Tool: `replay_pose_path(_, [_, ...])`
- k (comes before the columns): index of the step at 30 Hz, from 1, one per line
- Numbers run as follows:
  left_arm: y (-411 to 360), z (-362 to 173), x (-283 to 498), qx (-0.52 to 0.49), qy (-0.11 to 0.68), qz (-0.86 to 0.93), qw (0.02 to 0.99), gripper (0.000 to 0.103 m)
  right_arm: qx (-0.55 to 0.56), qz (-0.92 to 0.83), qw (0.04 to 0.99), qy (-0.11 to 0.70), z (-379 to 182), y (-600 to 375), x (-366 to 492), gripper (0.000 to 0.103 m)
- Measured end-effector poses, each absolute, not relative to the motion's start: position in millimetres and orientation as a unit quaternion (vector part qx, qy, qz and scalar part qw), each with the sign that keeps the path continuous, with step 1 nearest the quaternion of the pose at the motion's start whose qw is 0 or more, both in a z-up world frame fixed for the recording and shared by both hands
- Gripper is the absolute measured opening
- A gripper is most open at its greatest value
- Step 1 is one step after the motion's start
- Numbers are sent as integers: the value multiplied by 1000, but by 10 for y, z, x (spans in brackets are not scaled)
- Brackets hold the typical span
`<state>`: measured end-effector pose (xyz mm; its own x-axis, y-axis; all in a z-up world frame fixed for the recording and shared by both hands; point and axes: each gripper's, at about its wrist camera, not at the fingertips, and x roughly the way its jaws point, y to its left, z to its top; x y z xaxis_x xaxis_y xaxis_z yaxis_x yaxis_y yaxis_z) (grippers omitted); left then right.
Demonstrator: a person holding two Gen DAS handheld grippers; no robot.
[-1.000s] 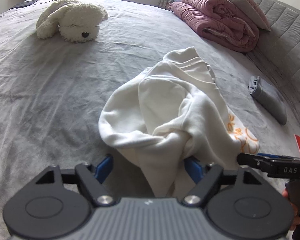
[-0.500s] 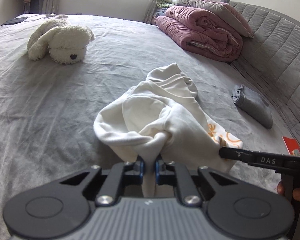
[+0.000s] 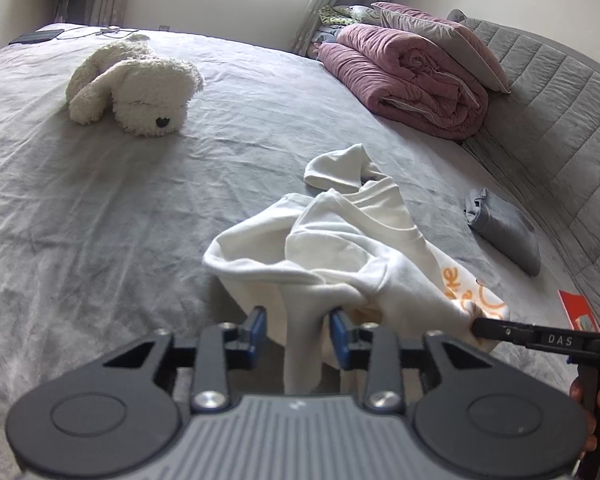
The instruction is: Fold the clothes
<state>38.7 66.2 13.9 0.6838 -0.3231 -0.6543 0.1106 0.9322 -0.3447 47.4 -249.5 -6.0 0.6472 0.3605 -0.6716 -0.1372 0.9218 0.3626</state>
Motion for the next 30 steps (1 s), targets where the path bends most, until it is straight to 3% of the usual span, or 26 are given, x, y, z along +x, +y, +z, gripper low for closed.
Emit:
replay_pose_path(7, [712,-32,520,-173,396,-109,895,53,134,114,900,399,-77,-2611,502,20])
replay_pose_path(11, [656,-299,721,-187,435,-91,876,50,114,111,902,401,-112,-2558,484,20])
replay_pose_path(14, [592,-408,756,-189,445,-87,871,31,100,110,905,400,-119,-2521,466,21])
replay_pose_path(16, [545,-417,741,-174,441,-78,877,6,95,110,906,398,-126,-2511,460,21])
replay_pose_path(30, [999,232,749,-107,300,42,947,3,112,153,904,383,38,-2223,389,22])
